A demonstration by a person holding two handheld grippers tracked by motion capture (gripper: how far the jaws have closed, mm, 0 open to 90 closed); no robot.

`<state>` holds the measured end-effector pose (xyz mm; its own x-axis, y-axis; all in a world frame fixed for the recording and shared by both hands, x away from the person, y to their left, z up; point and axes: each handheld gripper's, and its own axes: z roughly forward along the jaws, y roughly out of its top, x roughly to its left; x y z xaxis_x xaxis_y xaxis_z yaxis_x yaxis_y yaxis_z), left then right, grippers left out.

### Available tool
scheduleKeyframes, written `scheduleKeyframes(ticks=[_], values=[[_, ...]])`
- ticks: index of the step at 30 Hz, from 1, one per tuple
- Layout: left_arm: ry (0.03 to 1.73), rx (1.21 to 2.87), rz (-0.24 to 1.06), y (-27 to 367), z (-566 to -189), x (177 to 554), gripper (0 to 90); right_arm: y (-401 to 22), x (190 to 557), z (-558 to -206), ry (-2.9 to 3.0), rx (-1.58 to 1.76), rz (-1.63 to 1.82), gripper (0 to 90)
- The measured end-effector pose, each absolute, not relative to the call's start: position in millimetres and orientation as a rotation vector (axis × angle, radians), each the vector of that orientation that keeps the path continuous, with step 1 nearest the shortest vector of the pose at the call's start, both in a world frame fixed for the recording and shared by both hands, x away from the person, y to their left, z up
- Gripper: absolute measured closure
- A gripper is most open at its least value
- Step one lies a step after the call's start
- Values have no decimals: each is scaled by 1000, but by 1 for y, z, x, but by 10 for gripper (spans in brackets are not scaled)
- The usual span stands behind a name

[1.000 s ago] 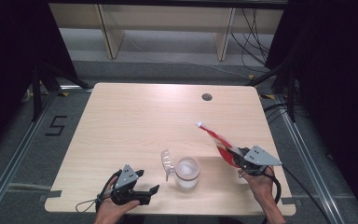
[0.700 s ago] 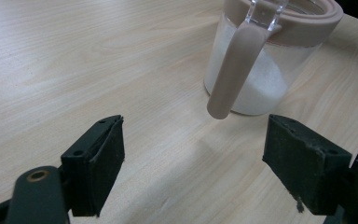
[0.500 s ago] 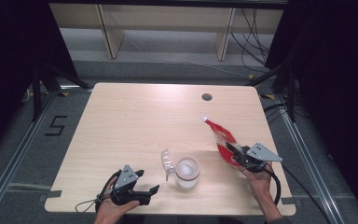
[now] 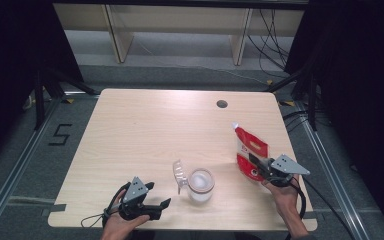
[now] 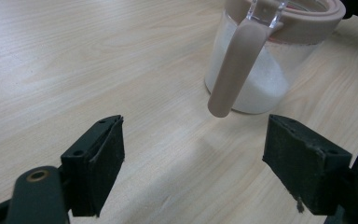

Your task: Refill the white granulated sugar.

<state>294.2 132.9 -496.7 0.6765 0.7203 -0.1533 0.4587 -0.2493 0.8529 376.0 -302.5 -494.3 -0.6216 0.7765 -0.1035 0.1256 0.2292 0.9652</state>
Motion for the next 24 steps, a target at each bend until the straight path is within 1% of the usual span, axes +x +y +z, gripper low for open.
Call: scheduleKeyframes(ticks=[1, 2, 4, 8, 9, 14, 15, 20, 22, 24], values=[[928, 1902, 341, 133, -497, 294, 198, -303, 373, -495, 1929, 879, 1428, 859], [926, 1900, 332, 133, -497, 294, 198, -305, 375, -494, 1938, 842, 1419, 858], [925, 1895, 332, 132, -497, 294, 198, -304, 373, -495, 1940, 888, 1430, 856], [918, 1905, 339, 133, -497, 294, 198, -307, 377, -496, 1932, 835, 1392, 854], [920, 1906, 341, 133, -497, 294, 198, -304, 375, -497, 1942, 885, 1416, 854], [919, 1904, 338, 133, -497, 294, 198, -305, 379, -498, 1944, 886, 1421, 855], [926, 1897, 332, 133, -497, 294, 198, -303, 377, -498, 1919, 941, 1436, 855], [927, 1898, 331, 132, -498, 294, 197, -304, 383, -499, 1940, 903, 1438, 853], [928, 1900, 336, 133, -497, 294, 197, -301, 381, -500, 1908, 971, 1452, 851], [930, 1900, 336, 132, -497, 294, 197, -304, 383, -499, 1920, 928, 1430, 841]])
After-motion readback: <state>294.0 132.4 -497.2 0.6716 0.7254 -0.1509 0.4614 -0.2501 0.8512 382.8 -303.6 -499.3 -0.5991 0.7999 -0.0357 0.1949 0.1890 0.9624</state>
